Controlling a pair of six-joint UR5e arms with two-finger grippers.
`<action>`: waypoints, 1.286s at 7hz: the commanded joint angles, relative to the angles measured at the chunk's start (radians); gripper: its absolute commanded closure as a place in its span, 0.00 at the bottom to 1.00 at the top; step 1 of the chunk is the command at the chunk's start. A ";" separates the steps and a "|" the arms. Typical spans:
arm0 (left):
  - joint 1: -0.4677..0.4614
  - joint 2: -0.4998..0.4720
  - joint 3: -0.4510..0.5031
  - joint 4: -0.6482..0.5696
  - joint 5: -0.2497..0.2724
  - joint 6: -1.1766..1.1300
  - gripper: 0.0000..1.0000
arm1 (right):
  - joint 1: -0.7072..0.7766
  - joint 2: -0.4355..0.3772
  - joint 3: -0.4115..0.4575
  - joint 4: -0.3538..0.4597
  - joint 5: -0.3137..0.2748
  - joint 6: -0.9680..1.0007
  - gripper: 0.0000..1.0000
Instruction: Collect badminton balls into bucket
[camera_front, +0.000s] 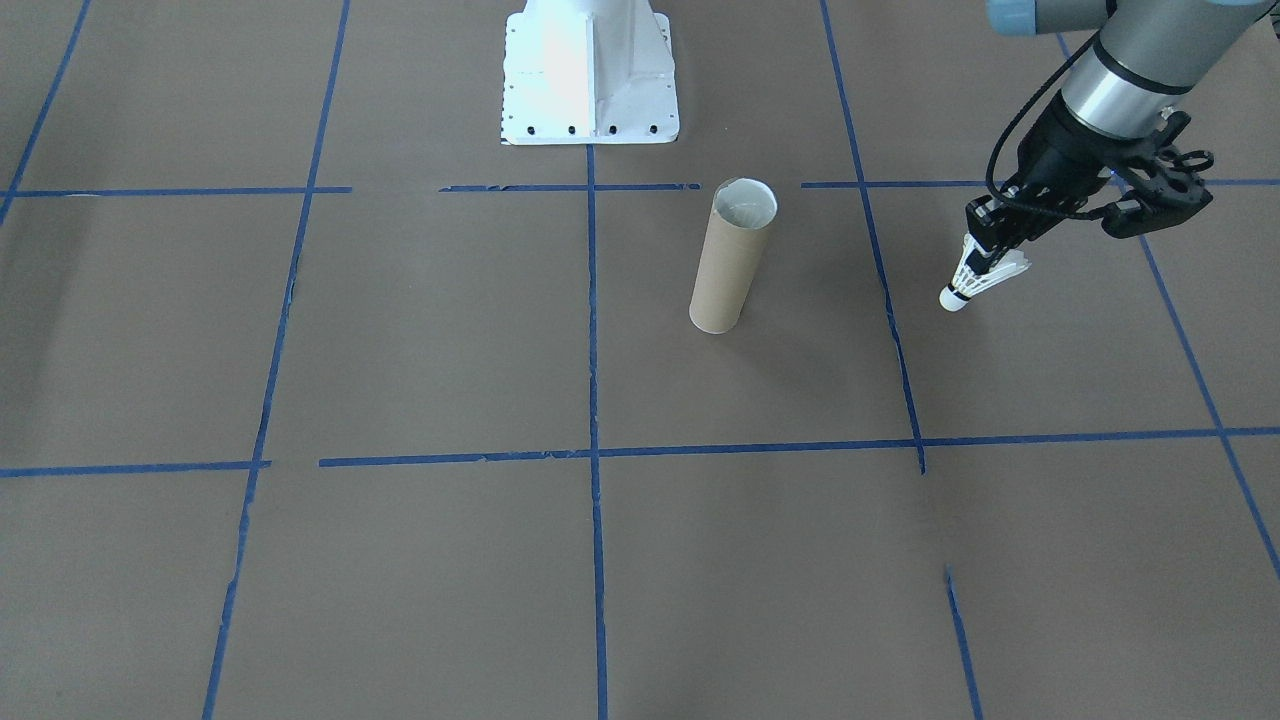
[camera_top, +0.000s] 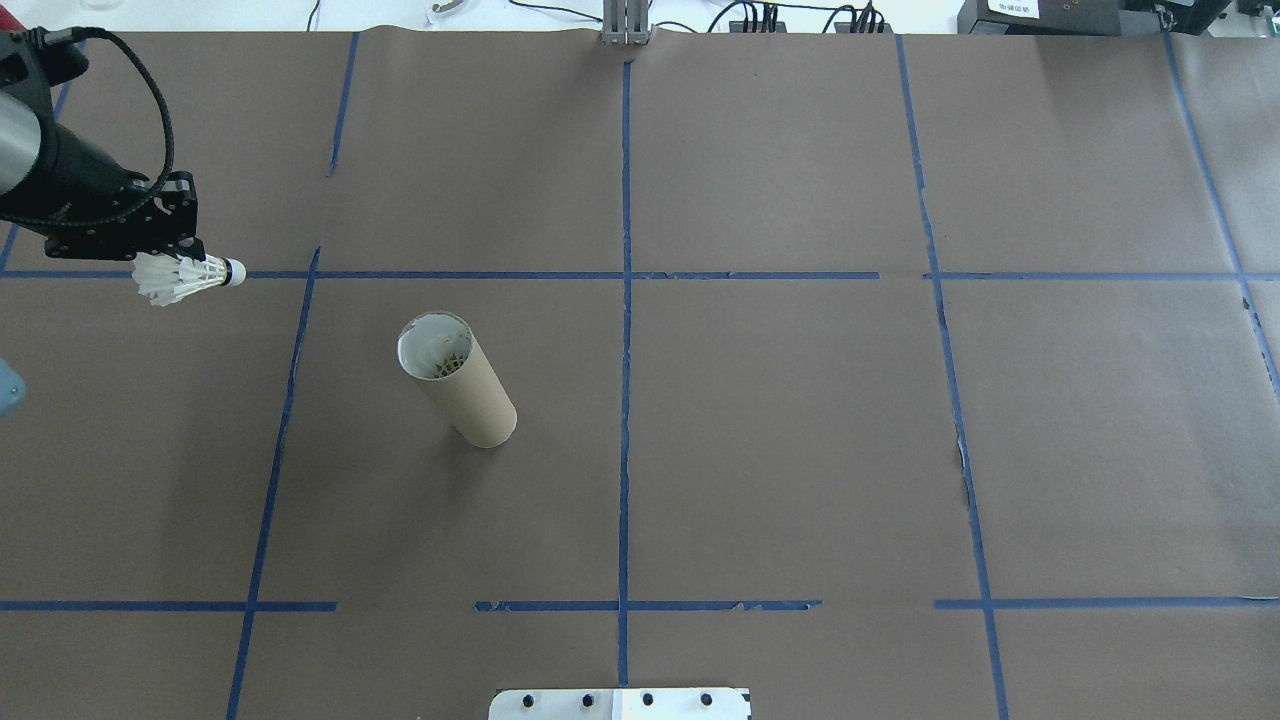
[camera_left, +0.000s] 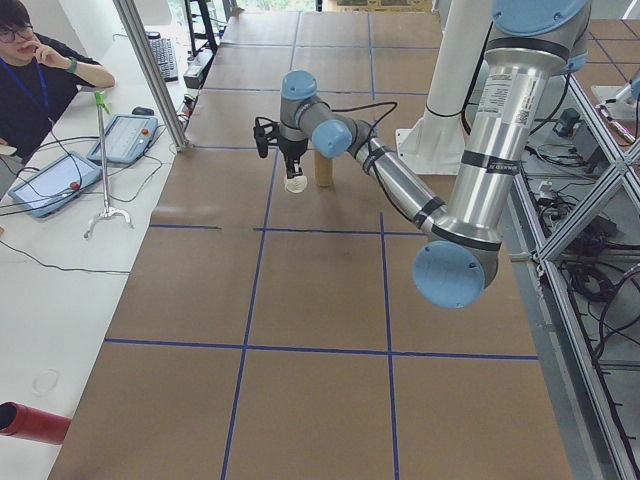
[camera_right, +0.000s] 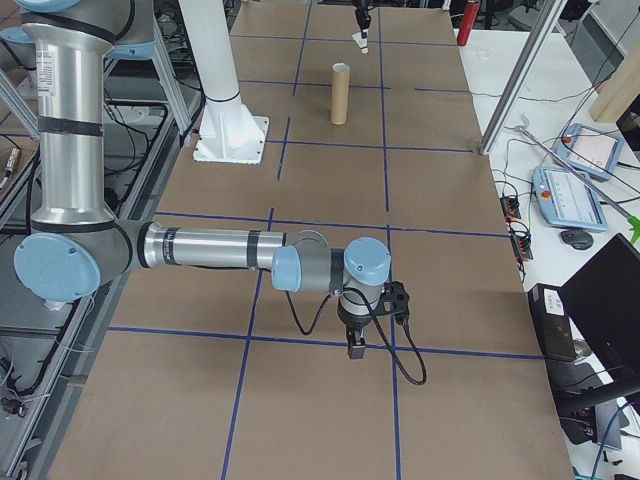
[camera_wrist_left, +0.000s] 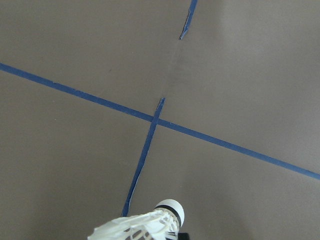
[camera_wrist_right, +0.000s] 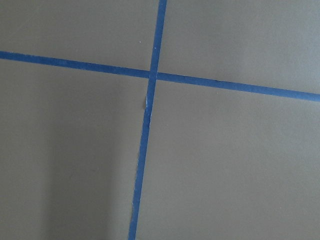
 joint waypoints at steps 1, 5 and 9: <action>0.003 -0.200 -0.091 0.417 0.064 0.052 1.00 | 0.000 0.000 0.000 0.000 0.000 0.000 0.00; 0.124 -0.546 -0.040 0.832 0.131 0.049 1.00 | 0.000 0.000 0.000 0.000 0.000 -0.002 0.00; 0.239 -0.756 0.241 0.868 0.159 0.000 1.00 | 0.000 0.000 0.000 0.000 0.000 0.000 0.00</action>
